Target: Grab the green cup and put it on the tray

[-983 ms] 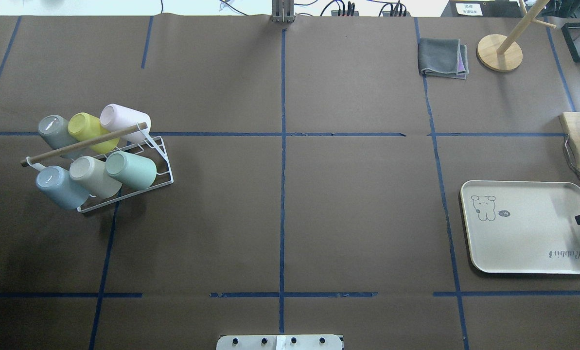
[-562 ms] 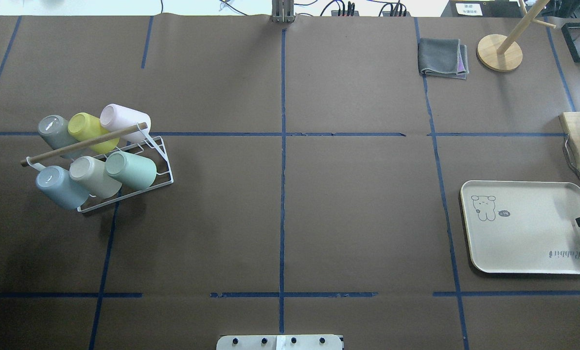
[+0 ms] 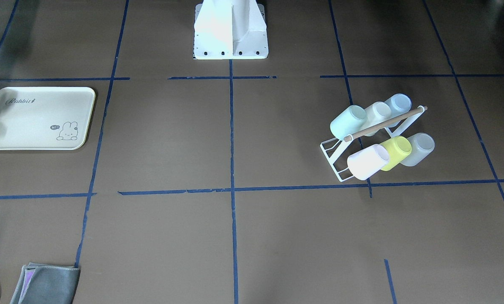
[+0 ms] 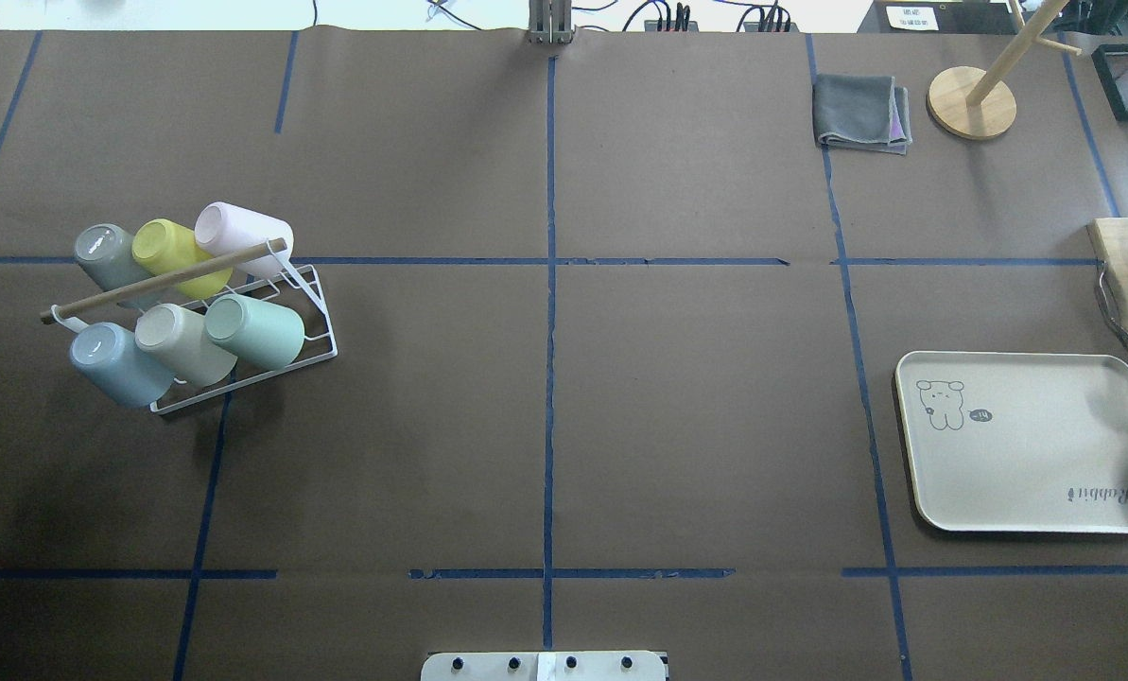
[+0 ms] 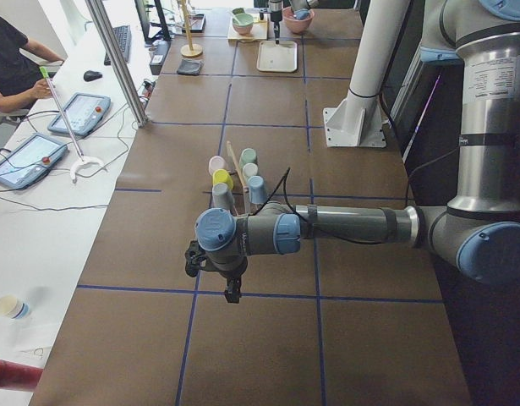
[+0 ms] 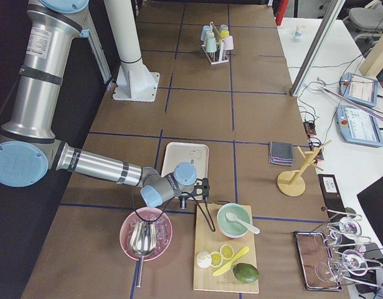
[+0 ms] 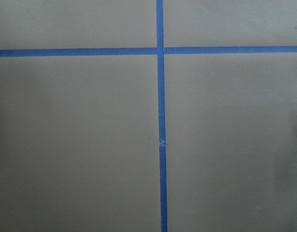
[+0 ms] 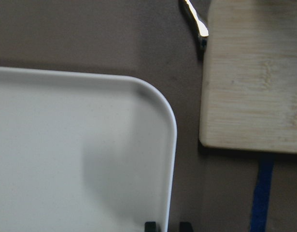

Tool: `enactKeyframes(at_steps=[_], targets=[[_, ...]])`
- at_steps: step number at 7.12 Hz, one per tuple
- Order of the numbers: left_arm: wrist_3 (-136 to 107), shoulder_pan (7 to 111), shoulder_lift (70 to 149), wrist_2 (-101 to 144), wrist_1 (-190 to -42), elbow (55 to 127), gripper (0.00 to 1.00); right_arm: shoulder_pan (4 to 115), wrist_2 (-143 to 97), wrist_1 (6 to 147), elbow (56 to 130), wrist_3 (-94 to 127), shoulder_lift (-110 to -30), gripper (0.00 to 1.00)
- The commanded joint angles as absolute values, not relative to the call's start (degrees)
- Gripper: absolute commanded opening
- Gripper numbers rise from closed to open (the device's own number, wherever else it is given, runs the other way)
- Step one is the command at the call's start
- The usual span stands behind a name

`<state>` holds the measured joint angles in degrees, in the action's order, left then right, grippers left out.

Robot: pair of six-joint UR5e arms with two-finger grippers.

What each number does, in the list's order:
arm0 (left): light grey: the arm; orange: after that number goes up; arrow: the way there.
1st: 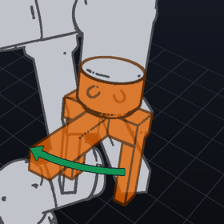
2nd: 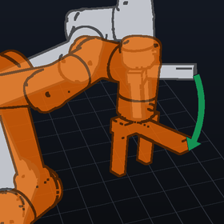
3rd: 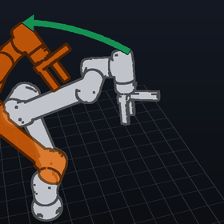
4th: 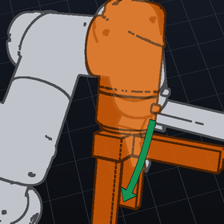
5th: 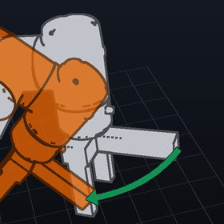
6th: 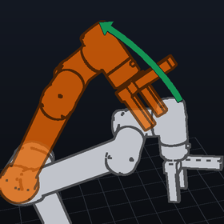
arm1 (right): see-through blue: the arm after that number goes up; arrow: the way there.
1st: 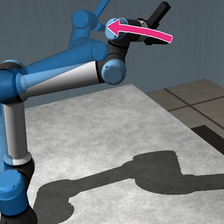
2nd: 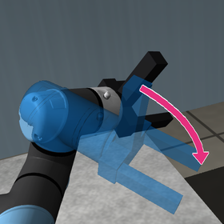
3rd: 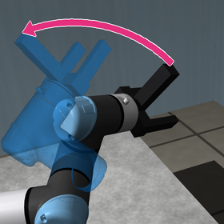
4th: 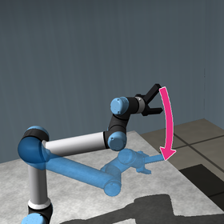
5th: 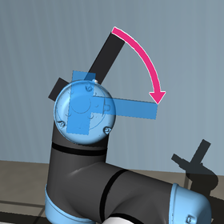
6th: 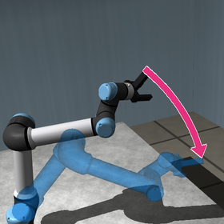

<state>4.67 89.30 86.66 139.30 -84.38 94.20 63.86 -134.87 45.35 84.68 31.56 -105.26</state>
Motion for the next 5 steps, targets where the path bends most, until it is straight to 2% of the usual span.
enactKeyframes(at_steps=[1,3,5], targets=[[4.7,89.3,86.7,139.3,-84.5,94.2,1.0,63.8,-133.8,45.3,85.5,31.6,-105.3,0.0],[4.7,89.3,86.7,139.3,-84.5,94.4,1.0,63.2,-134.6,45.6,91.2,32.1,-105.0,0.0],[4.7,89.4,86.7,141.9,-84.5,94.7,1.0,59.3,-135.8,45.9,98.3,46.1,-102.9,0.0]])
